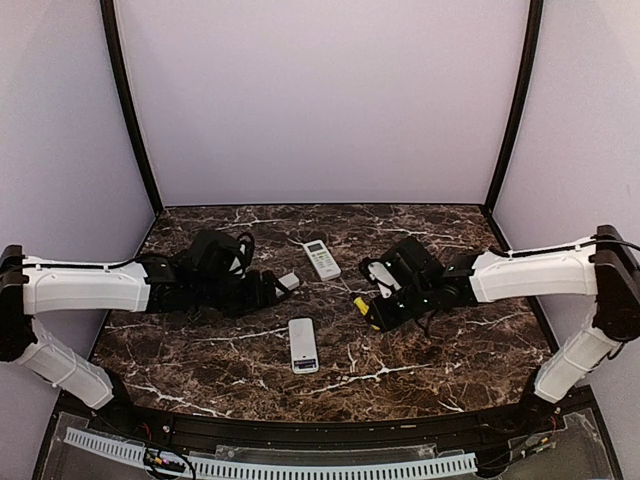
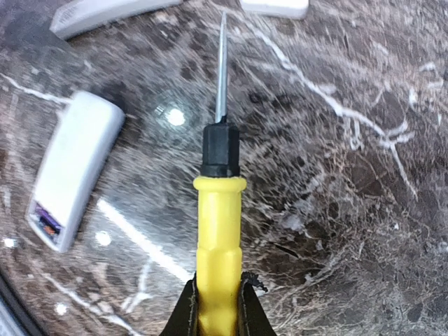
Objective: Unload the batteries from the remote control
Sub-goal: Pick up the screwdriver from the center of the board, then pass from the right arm to the left
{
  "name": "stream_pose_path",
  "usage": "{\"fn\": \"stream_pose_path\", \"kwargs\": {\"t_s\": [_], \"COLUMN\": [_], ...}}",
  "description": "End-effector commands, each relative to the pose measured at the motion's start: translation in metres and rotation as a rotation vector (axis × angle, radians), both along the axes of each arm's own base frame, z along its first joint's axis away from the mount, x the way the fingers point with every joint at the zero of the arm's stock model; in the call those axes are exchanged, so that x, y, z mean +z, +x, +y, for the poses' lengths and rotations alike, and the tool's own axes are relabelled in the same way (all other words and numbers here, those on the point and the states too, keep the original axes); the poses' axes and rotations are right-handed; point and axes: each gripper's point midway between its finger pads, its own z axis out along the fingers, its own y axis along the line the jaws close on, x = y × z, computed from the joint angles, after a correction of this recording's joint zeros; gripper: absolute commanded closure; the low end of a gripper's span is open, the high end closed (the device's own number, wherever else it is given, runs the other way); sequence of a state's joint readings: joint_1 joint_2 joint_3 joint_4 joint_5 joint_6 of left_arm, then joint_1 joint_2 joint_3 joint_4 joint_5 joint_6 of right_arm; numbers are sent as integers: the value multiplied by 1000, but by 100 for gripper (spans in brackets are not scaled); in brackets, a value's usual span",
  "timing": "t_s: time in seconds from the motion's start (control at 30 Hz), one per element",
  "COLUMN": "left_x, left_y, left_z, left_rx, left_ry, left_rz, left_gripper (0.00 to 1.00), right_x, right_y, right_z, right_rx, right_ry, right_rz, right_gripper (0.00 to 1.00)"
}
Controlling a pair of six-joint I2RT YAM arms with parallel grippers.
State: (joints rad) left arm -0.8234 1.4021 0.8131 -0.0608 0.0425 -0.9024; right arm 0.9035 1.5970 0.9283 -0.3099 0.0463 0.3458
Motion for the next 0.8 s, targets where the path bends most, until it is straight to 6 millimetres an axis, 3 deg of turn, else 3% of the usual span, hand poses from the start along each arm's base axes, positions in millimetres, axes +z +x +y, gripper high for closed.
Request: {"fn": "stream_pose_path", "kwargs": {"t_s": [0.0,0.23,0.37,0.47,0.67,0.73,0.77], "left_x": [51,123,145,151,165,171,176], "left_y": [-4,-23,-29,-33,-36,-36,-35], "left_z": [-9,-33,-31,-30,-30,-30,-31], "left_rx": [-96,-295,-321,-342,-350,-354,-350], "left_ry": [-88,-274,-336,-367,-436,-475,-501], "left_rz": [-141,-268,-304,-302,-308,-310,-311], "left_gripper": [22,19,14,13,13,17,24], "right_x": [66,128,160,179,184,184,186], "right_y": [-21,-61,-82,-96,-104,-104,-104], "right_z": [35,63,75,79,78,79,80], "right_rx": [127,336,460,535,577,579,584], "right_ry": [277,514,616,681,679,678,686], "right_rz": [7,131,208,255,289,286,284], "right_gripper": [100,100,100,100,100,100,100]}}
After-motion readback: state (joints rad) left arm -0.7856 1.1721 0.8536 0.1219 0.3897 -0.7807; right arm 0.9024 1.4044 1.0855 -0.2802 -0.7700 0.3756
